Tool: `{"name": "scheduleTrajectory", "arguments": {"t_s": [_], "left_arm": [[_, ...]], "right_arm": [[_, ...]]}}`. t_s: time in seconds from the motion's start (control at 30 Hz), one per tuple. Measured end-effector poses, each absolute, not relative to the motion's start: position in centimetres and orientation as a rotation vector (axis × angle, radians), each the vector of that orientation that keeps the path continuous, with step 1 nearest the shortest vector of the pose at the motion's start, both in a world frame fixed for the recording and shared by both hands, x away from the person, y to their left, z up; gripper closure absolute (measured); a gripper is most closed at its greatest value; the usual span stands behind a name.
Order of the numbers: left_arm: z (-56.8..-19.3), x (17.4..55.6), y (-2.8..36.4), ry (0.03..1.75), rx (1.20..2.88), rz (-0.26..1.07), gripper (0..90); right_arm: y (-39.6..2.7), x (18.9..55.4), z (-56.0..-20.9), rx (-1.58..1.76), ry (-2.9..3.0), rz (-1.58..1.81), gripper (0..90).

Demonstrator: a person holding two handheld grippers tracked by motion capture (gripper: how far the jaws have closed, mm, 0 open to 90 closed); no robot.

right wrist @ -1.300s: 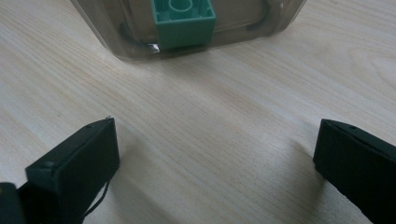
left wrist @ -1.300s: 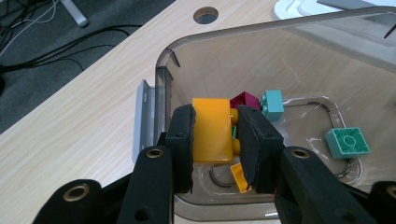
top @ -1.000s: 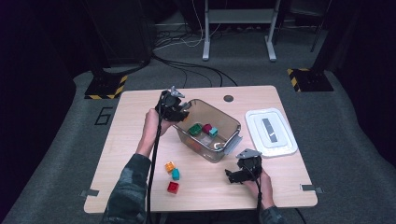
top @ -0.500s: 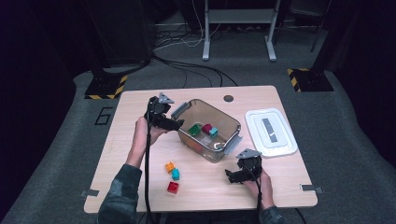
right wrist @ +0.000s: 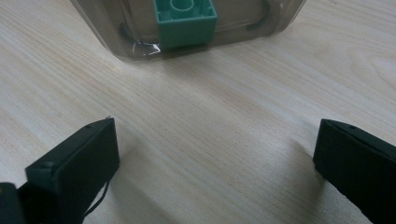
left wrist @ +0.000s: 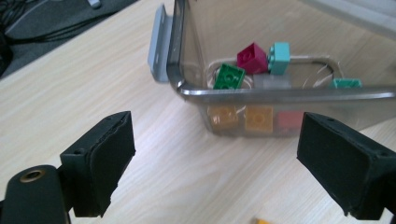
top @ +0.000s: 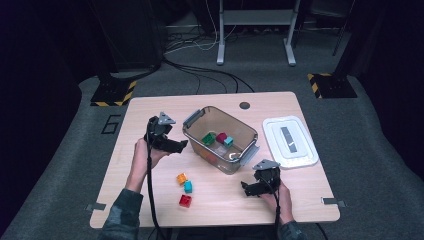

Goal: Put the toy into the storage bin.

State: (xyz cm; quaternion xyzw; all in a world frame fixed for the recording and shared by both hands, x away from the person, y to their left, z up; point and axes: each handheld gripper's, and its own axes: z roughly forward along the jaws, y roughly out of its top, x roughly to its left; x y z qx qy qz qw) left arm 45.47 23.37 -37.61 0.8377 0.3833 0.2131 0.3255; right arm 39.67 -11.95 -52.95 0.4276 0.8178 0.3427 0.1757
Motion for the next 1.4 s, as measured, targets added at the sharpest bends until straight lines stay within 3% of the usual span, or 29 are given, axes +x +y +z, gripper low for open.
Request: {"name": "scheduleTrajectory", "arguments": {"t_s": [0.9,1.4], "left_arm": [[-46.4,43.0,24.5,1.115,2.283,0.419,4.8],[-49.0,42.2,24.3,1.129,2.31,0.386,3.3]], "right_arm": [[-12.0,39.7,-53.0,1.211,2.317,0.971,0.0],[-12.0,39.7,-53.0,1.199,2.321,0.968,0.0]]}}
